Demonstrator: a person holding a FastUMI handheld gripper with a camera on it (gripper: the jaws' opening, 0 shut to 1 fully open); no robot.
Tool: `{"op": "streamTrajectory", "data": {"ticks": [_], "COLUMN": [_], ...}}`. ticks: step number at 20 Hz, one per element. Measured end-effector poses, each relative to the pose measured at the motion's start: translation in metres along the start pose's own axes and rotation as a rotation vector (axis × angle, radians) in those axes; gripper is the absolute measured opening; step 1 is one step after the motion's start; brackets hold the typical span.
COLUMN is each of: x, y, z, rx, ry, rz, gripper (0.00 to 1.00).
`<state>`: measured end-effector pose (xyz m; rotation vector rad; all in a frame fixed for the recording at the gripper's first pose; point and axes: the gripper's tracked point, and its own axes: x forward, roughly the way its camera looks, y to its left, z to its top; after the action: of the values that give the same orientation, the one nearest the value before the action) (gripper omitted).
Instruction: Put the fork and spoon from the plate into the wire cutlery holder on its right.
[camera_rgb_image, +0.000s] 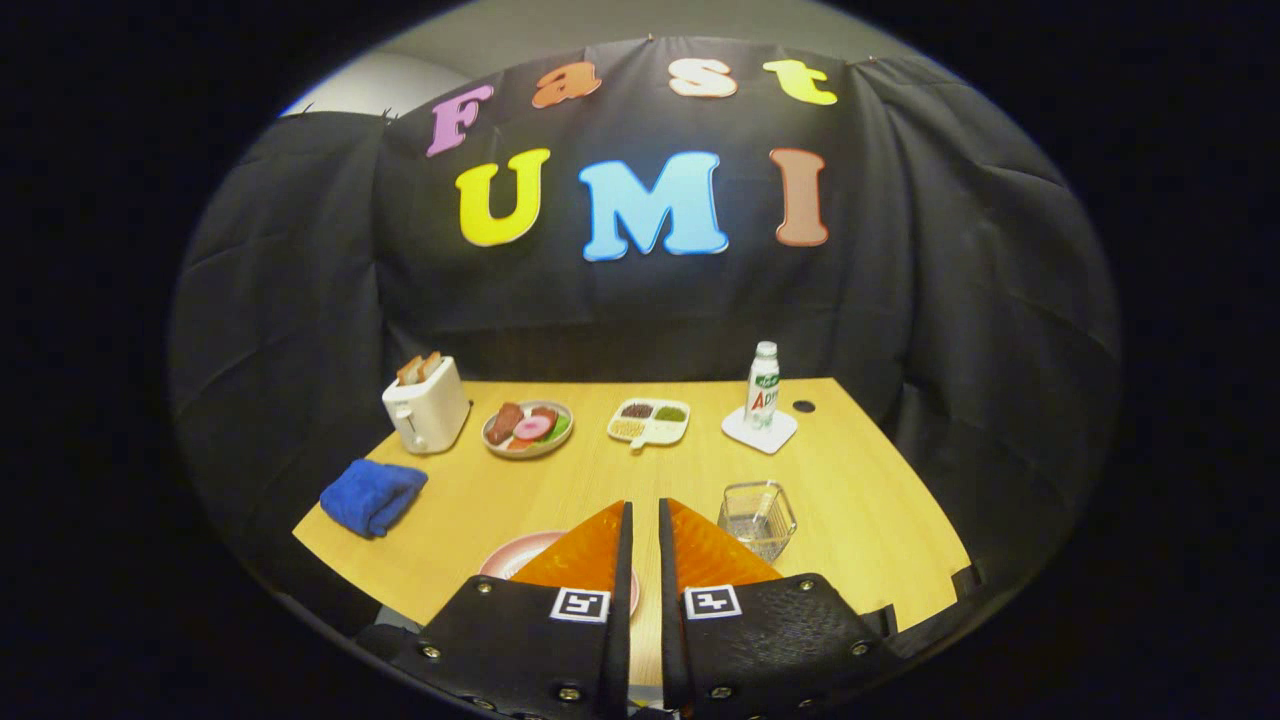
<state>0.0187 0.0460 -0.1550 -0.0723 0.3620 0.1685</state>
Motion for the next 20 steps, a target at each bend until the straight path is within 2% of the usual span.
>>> {"op": "streamTrajectory", "data": {"ticks": [6,11,14,20], "x": [0.021,0.029,0.028,0.031], "y": [0.016,0.039,0.049,0.053], "z": [-0.067,-0.141,-0.165,-0.195], "rx": [-0.004,-0.002,-0.015,-0.027], "ry": [0.167,0.397,0.473,0.568], "rz": [0.048,0.120,0.148,0.151], "gripper": [0.15,0.15,0.16,0.16]}}
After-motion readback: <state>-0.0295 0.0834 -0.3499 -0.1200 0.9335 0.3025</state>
